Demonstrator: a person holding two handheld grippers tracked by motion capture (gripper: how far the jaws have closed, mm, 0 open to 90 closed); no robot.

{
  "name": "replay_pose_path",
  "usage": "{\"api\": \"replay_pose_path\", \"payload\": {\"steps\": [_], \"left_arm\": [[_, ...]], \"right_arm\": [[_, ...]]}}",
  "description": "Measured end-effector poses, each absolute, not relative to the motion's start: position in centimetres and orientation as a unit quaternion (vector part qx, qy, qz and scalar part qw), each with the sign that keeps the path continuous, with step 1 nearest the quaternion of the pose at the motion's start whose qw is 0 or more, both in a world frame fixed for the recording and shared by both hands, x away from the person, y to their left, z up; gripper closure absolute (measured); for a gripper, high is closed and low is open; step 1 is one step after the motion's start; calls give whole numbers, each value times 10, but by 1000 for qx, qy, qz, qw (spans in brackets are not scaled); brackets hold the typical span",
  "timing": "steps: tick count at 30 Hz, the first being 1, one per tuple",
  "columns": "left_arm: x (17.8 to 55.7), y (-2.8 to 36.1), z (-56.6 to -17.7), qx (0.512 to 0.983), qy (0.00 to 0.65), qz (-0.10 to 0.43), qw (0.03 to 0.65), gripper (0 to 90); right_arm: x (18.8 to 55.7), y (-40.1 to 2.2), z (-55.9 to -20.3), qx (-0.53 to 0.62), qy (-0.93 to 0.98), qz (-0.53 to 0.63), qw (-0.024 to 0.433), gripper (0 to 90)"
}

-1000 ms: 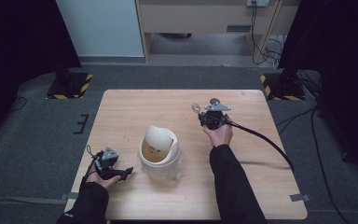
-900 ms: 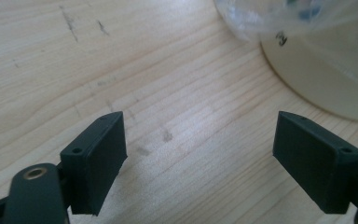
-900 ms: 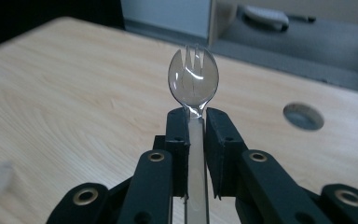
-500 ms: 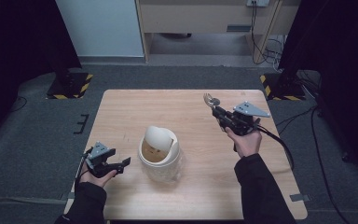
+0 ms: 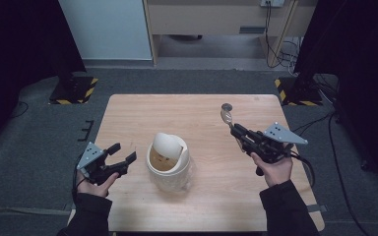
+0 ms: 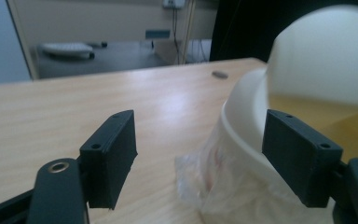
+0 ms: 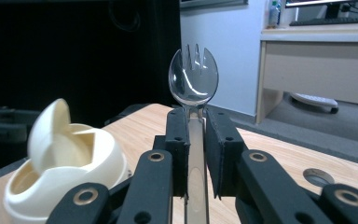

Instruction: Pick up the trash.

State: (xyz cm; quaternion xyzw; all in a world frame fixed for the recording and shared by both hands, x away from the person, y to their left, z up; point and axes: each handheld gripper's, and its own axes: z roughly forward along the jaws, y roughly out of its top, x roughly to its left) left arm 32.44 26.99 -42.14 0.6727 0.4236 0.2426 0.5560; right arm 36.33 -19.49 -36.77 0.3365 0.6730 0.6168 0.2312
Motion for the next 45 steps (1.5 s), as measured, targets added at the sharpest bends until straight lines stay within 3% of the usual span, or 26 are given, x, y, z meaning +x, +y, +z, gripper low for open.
{"api": "replay_pose_path", "payload": {"steps": [26,45], "left_arm": [[302,191,-351,638,327,213,664,352],[311,124,-347,651,304,156,678,412]], "right_arm": [[314,-170,-371,266,691,642,199,800],[303,-152,-377,232,696,656,175,800]]}}
